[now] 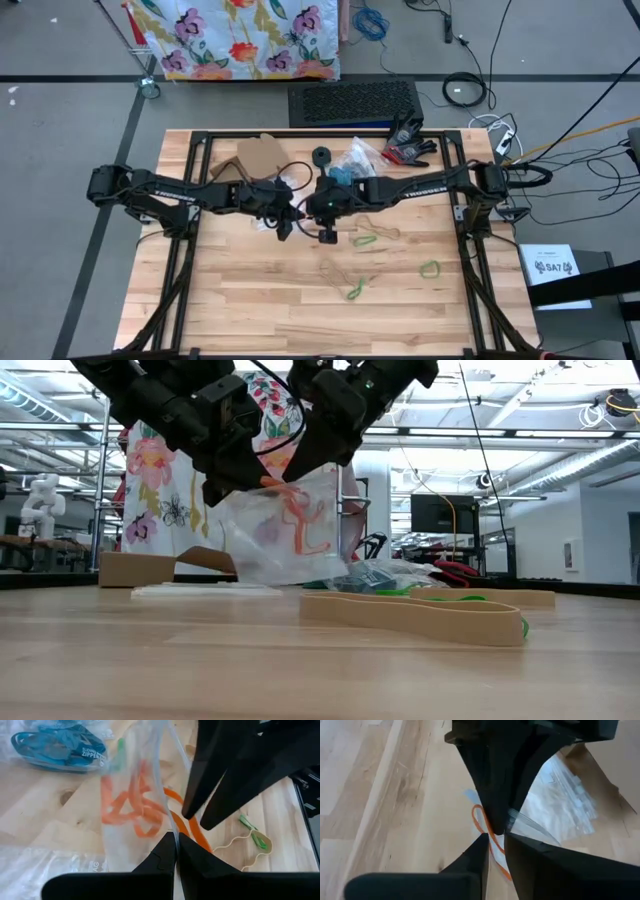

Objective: Sort rubber bands
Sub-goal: Close the transparent zip bag

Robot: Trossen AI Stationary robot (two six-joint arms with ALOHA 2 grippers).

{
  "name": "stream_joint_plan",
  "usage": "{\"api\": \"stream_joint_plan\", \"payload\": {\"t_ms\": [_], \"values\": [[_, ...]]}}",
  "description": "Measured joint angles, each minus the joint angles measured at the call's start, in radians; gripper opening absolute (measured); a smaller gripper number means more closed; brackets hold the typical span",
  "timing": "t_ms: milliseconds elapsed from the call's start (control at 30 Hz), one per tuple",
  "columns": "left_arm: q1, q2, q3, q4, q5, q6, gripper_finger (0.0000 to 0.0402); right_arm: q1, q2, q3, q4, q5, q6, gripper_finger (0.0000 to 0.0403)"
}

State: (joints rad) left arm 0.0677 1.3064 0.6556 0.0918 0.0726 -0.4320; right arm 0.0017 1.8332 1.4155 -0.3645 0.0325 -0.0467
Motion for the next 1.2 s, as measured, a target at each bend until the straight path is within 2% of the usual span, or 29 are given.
{"api": "stream_joint_plan", "payload": {"t_ms": [167, 333, 533, 733, 967, 1200], "values": [[-0.005, 0.000, 0.000, 0.047, 0.043, 0.000, 0.0012, -0.012, 0.000, 0.000, -0.046, 0.071, 0.016, 0.0035], [-0.011, 0.000, 0.000, 0.044, 0.055, 0.000, 0.0012, -0.007, -0.004, 0.000, -0.083, 0.068, 0.024, 0.0024], [-0.006, 0.000, -0.001, -0.043, -0.038, 0.000, 0.0012, 0.024, -0.050, 0.000, -0.064, 0.071, 0.026, 0.0022], [-0.004, 0.000, -0.001, -0.067, -0.048, 0.002, 0.0012, 0.041, -0.111, 0.000, -0.124, 0.079, 0.086, 0.0022], [-0.004, 0.000, -0.001, -0.105, -0.049, 0.002, 0.0012, 0.100, -0.124, -0.003, -0.277, 0.231, 0.155, 0.0022], [-0.004, 0.000, -0.001, -0.102, -0.048, 0.002, 0.0012, 0.159, -0.162, -0.191, -0.209, 0.341, 0.302, 0.0022]]}}
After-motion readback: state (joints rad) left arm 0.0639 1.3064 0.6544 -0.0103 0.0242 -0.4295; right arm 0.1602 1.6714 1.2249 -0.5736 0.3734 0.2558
